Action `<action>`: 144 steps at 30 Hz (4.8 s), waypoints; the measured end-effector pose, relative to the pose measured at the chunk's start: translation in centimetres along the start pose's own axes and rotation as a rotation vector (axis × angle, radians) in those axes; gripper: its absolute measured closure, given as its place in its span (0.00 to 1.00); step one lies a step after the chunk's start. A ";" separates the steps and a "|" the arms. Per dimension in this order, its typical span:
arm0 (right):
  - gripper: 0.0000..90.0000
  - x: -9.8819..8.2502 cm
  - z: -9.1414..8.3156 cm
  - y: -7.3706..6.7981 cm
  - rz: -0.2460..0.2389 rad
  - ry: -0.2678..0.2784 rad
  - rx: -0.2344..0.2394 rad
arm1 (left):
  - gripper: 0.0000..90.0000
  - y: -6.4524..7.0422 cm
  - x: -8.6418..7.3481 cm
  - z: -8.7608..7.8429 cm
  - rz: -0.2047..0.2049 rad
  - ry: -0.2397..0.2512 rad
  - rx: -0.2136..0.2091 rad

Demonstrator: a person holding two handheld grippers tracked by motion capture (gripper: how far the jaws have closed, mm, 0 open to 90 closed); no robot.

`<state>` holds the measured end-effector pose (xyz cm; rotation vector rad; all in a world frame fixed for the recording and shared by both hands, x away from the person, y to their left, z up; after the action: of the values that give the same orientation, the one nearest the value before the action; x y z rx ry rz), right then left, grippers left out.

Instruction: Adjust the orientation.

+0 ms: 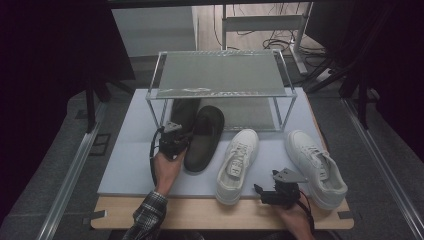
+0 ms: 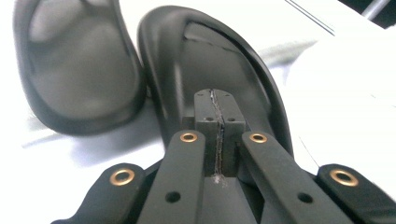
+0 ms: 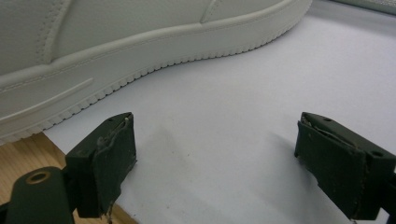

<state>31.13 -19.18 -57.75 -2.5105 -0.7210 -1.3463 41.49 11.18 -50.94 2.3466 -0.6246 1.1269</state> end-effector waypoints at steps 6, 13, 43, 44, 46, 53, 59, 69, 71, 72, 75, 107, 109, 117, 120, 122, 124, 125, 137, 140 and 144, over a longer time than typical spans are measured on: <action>0.14 0.0 0.0 0.0 -0.001 -0.001 -0.001 | 1.00 0.9 -1.8 -1.2 0.035 -0.024 -0.056; 0.14 0.0 0.0 0.0 -0.001 -0.001 -0.001 | 1.00 2.0 -4.6 -2.7 0.052 -0.032 -0.117; 0.14 0.0 0.0 0.0 -0.001 -0.001 -0.002 | 0.99 4.0 -8.2 -1.4 0.152 -0.082 -0.034; 0.14 0.0 0.0 0.0 -0.001 -0.001 -0.002 | 1.00 3.9 -8.1 -1.3 0.150 -0.081 -0.031; 0.14 0.0 0.0 0.0 -0.001 -0.001 -0.002 | 0.99 3.9 -8.0 -1.0 0.149 -0.081 -0.027; 0.14 0.0 0.0 0.0 -0.001 -0.001 -0.002 | 1.00 4.0 -7.2 0.1 0.152 -0.080 -0.016; 0.14 0.0 0.0 0.0 -0.002 -0.001 -0.002 | 0.99 4.1 -6.7 0.9 0.148 -0.074 -0.016; 0.14 0.0 0.0 0.0 -0.001 -0.001 -0.001 | 0.99 4.1 -5.8 1.8 0.148 -0.052 -0.006; 0.14 0.0 0.0 0.0 -0.001 -0.001 -0.001 | 0.99 4.1 -5.5 1.9 0.149 -0.043 -0.002; 0.14 0.0 0.0 0.0 -0.001 -0.001 -0.001 | 0.99 4.1 -5.4 1.9 0.148 -0.042 -0.002; 0.14 0.0 0.0 0.0 -0.001 0.000 -0.001 | 0.99 4.1 -5.0 2.1 0.149 -0.032 -0.001; 0.14 0.0 0.0 0.0 0.000 0.000 0.000 | 0.99 1.6 -1.3 5.2 0.129 -0.026 0.066; 0.14 0.0 0.0 0.0 0.000 0.000 0.000 | 0.99 1.4 -1.2 5.4 0.124 -0.024 0.067; 0.14 0.0 0.0 0.0 0.000 0.000 0.000 | 0.99 0.9 -0.4 6.4 0.117 -0.031 0.080; 0.14 0.0 0.0 0.0 0.000 0.000 0.000 | 0.99 0.7 -0.2 6.7 0.111 -0.029 0.084; 0.14 0.0 0.0 0.0 0.000 0.000 0.000 | 0.99 0.5 -0.1 6.9 0.106 -0.028 0.088; 0.14 0.0 0.0 0.0 0.001 0.000 0.000 | 0.99 0.4 0.1 7.1 0.103 -0.030 0.092; 0.14 0.0 0.0 0.0 0.000 0.000 0.000 | 0.99 0.3 0.2 7.2 0.100 -0.030 0.094; 0.14 0.0 0.0 0.0 0.000 0.001 0.001 | 0.99 -0.2 0.5 7.5 0.068 -0.032 0.086; 0.14 0.0 0.0 0.0 0.000 0.000 0.001 | 0.99 0.0 0.6 7.2 0.071 -0.024 0.076; 0.14 0.0 0.0 0.0 0.000 0.000 0.001 | 0.97 0.4 0.7 6.7 0.081 -0.029 0.064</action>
<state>31.13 -19.18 -57.75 -2.5096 -0.7212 -1.3463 45.65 6.85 -54.05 2.4147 -0.7096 1.1662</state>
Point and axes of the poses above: each handheld gripper's, and its own axes: z roughly forward along the jaws, x roughly out of its top, y roughly to its right, the point moved 7 cm from there along z, roughly forward along the jaws, and after that the axes turned 6 degrees about -x, right-handed, at the moved point
